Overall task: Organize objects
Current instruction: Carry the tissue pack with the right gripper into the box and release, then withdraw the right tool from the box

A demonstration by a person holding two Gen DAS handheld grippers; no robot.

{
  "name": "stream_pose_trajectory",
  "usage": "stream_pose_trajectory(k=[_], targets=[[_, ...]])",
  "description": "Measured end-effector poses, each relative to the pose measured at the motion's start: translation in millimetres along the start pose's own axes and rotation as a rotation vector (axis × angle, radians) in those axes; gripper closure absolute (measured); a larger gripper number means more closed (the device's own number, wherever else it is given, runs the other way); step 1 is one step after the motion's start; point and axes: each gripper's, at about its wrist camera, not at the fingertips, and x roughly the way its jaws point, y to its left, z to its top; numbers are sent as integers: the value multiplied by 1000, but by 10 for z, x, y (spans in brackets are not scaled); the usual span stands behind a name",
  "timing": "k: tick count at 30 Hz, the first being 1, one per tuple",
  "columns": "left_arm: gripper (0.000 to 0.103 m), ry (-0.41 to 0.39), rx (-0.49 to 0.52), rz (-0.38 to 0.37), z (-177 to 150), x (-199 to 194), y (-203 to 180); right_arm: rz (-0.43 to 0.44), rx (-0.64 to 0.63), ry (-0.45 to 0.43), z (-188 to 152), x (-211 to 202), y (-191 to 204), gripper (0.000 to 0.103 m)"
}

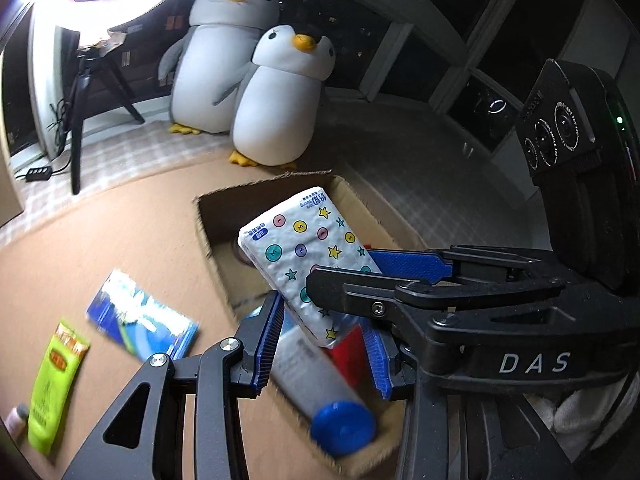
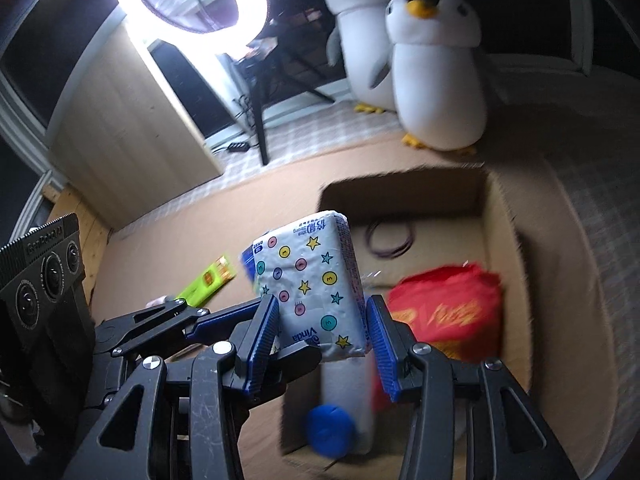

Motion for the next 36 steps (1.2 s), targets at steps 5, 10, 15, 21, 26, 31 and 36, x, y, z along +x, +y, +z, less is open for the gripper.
stream_pose_trajectory(k=[5, 10, 15, 21, 26, 31, 36], targets=[[60, 18, -3, 1, 77, 208, -3, -7, 27, 7, 70, 94, -181, 61], [57, 49, 17, 19, 85, 388, 10, -10, 46, 32, 78, 191, -318, 59], [42, 63, 27, 51, 31, 391, 70, -30, 75, 38, 63, 201, -387, 53], [42, 50, 5, 62, -57, 231, 204, -18, 97, 31, 23, 187, -397, 50], [42, 32, -19, 65, -186, -35, 326, 18, 123, 30, -51, 195, -339, 50], [42, 13, -65, 83, -358, -342, 526, 38, 115, 15, -143, 159, -159, 50], [42, -17, -116, 110, -624, -763, 806, 68, 75, 1, -245, 103, 106, 48]])
